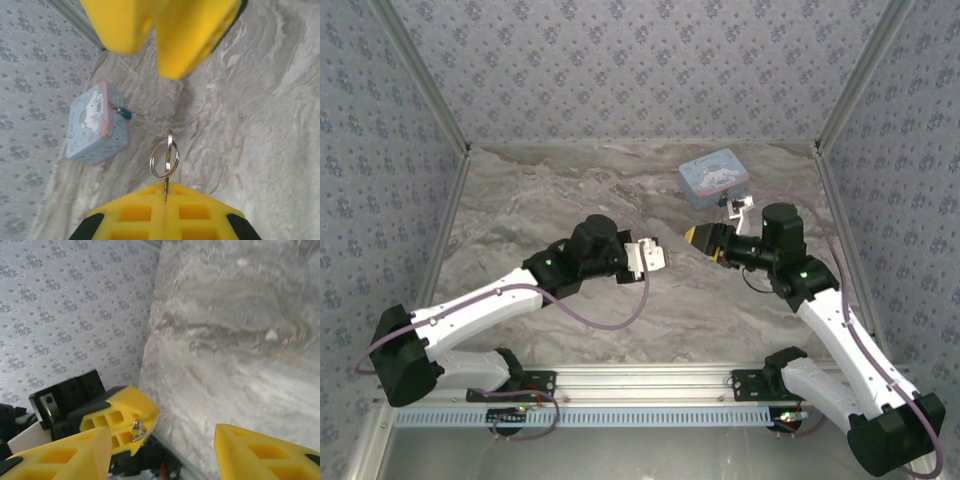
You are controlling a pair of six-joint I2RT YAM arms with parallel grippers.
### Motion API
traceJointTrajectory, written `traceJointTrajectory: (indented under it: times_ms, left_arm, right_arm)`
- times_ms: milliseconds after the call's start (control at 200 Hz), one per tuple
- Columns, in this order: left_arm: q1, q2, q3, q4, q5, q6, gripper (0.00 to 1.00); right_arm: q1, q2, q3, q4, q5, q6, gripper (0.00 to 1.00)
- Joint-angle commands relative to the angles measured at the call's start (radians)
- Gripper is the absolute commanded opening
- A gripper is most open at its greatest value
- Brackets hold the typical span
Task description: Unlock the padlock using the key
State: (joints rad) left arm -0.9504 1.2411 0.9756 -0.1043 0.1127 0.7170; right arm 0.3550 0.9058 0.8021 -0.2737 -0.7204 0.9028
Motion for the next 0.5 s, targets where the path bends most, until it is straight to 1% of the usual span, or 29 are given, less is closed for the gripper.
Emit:
traceJointTrajectory:
  times_ms: [0, 170, 410, 495]
  left_arm:
    - [-0.02, 0.022, 0.054, -0.036, -0.058, 0.137, 0.0]
    - [-0.031, 0.048, 0.072, -0.046, -0.071, 0.158, 0.0]
    - [-0.032, 0.054, 0.08, -0.04, -0.067, 0.162, 0.0]
    - [-0.031, 0.058, 0.082, -0.037, -0.069, 0.167, 0.0]
  right_arm:
    - [0.007, 0.016, -0.014, -0.01, -0.108, 0.094, 0.57]
    - [0.023, 0.035, -0.024, 0.045, -0.113, 0.156, 0.54]
    - [0.046, 0.082, -0.03, 0.082, -0.114, 0.212, 0.4]
    - [0.053, 0.095, -0.048, 0.129, -0.116, 0.247, 0.37]
